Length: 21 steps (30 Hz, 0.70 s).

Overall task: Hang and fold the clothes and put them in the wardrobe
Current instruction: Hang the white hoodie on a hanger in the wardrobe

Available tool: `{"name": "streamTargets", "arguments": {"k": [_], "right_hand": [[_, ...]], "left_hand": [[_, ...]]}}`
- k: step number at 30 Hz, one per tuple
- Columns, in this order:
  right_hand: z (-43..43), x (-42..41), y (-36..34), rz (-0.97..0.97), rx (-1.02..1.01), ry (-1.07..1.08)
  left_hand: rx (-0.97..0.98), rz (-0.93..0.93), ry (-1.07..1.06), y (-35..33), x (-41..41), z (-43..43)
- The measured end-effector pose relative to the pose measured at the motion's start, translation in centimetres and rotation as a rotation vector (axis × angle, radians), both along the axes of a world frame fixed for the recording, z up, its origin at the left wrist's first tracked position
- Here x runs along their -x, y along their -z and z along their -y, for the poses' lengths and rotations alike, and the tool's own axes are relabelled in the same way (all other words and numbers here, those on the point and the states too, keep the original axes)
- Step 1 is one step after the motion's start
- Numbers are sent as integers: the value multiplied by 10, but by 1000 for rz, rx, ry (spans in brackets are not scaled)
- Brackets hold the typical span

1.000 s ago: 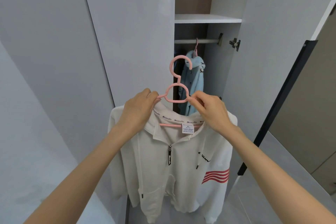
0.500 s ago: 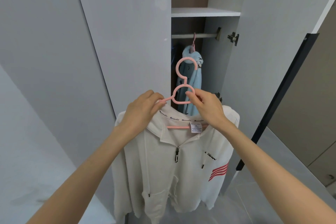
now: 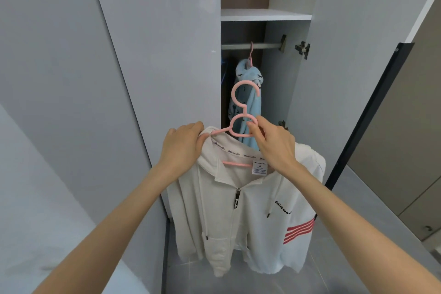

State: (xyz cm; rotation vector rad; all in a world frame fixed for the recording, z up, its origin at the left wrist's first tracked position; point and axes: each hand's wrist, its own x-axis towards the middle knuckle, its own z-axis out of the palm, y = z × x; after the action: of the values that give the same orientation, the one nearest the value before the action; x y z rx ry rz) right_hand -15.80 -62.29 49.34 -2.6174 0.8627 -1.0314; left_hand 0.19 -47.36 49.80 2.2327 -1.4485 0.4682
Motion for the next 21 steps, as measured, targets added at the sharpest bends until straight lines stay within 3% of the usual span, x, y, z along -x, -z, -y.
{"name": "streamTargets", "arguments": {"k": [7, 12, 15, 17, 21], "right_hand": [[15, 1, 25, -288, -71, 258], [14, 3, 28, -190, -75, 210], [10, 2, 31, -44, -47, 81], [10, 4, 32, 14, -21, 53], [8, 6, 22, 59, -9, 37]], "left_hand": [[93, -388, 109, 18, 33, -3], [103, -299, -43, 33, 22, -11], [100, -235, 0, 34, 3, -13], [77, -299, 8, 31, -13, -14], [-181, -488, 60, 25, -38, -16]]}}
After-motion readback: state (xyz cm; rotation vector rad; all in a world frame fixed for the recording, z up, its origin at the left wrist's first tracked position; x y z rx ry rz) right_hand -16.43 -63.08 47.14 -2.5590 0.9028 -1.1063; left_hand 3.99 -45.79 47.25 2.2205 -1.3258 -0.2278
